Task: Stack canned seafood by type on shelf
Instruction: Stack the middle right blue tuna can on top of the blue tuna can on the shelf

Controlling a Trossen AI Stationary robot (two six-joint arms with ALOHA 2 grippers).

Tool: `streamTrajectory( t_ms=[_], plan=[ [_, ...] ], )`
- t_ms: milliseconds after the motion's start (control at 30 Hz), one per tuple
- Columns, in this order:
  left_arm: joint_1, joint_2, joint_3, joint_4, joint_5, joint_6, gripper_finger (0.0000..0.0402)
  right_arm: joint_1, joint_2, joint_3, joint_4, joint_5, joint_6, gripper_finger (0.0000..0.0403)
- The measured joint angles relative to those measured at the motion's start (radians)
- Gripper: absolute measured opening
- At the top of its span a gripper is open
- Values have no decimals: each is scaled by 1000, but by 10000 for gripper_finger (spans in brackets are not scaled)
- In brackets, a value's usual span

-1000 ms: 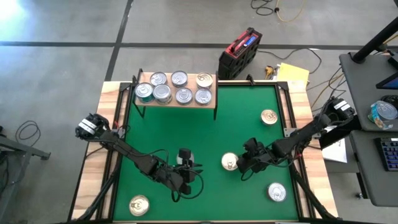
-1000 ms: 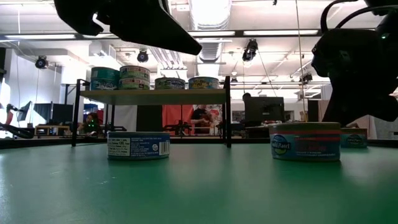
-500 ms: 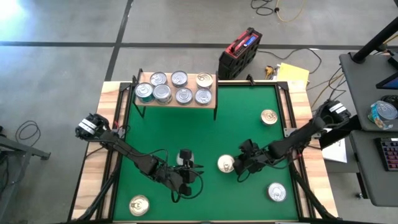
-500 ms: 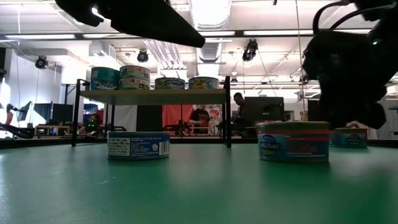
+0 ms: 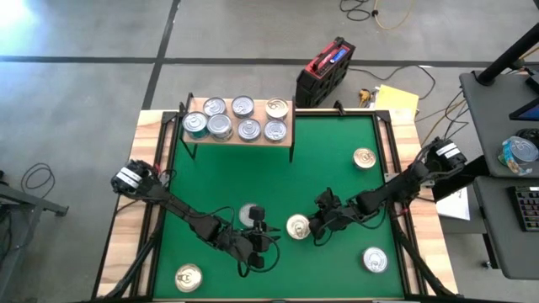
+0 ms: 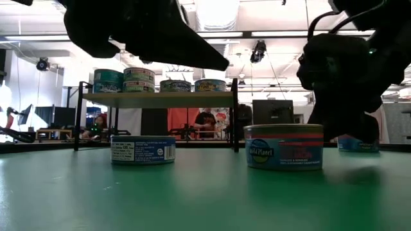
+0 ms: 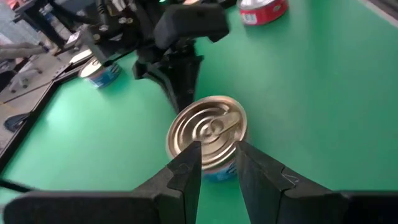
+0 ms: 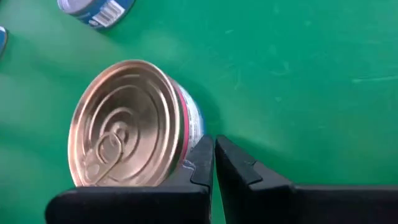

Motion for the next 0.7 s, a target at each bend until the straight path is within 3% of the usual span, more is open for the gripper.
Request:
streamTrajectory(
  t_ms=[467,700],
  plan=[
    [46,114,4,243,95,29,84,-2,-181,0,-121,-62,-70,9],
    [69,168,69,159,89,3,76,-2,-253,0,-226,-77,-66,9]
  ],
)
